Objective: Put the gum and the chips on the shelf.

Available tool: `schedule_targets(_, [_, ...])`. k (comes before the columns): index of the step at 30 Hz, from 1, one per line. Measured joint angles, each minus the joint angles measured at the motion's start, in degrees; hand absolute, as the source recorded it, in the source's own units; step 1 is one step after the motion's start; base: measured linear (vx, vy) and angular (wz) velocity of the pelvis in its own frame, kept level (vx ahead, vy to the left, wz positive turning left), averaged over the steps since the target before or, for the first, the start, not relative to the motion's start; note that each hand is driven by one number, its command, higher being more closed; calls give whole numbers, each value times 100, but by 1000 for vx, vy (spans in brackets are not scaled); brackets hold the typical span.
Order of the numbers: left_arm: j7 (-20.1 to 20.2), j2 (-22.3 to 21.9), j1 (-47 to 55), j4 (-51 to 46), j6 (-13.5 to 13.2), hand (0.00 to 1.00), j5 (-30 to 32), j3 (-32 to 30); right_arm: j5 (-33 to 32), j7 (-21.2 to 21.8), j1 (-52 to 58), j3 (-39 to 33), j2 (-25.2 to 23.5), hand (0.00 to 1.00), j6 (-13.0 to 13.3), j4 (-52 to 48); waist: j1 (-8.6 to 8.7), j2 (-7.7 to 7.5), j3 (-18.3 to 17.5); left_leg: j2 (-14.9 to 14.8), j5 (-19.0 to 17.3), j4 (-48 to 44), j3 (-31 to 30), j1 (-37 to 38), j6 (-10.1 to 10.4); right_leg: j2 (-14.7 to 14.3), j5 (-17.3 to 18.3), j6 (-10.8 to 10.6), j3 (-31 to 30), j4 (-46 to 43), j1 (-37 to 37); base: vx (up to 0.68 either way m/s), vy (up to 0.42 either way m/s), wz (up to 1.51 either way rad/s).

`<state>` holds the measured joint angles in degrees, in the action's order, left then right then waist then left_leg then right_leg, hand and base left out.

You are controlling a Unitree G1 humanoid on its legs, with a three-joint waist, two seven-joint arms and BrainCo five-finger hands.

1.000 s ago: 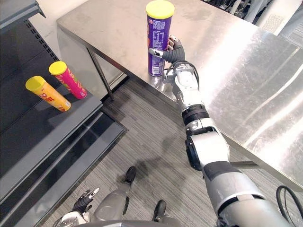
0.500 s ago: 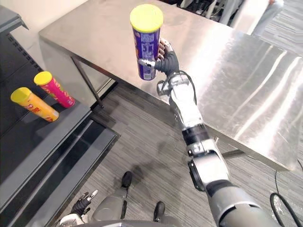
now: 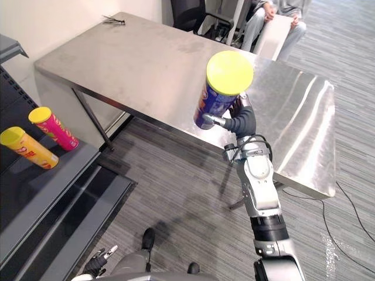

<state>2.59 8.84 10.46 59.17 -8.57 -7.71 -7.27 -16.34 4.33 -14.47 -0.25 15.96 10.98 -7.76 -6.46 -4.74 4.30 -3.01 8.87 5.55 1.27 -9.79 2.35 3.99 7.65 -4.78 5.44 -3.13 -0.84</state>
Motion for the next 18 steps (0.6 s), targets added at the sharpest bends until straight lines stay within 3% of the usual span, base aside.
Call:
schedule_targets(10, [24,-19,141,27,1,0,178,-107,-62,126,1266,-653,-160,100,110,-459,165,23,-207,-23,-117,13,269,110,40,17,24,36,-269,-25,-36,1,2,-14])
schedule_targets(18, [33,-30,194,25,0,0,183,-105,-262,154,1633,-952,-417,100,112,-545,282,67,-299,-23,-105,-2,315,164,14,26,23,32,-306,-101,-34,46,-12,-4])
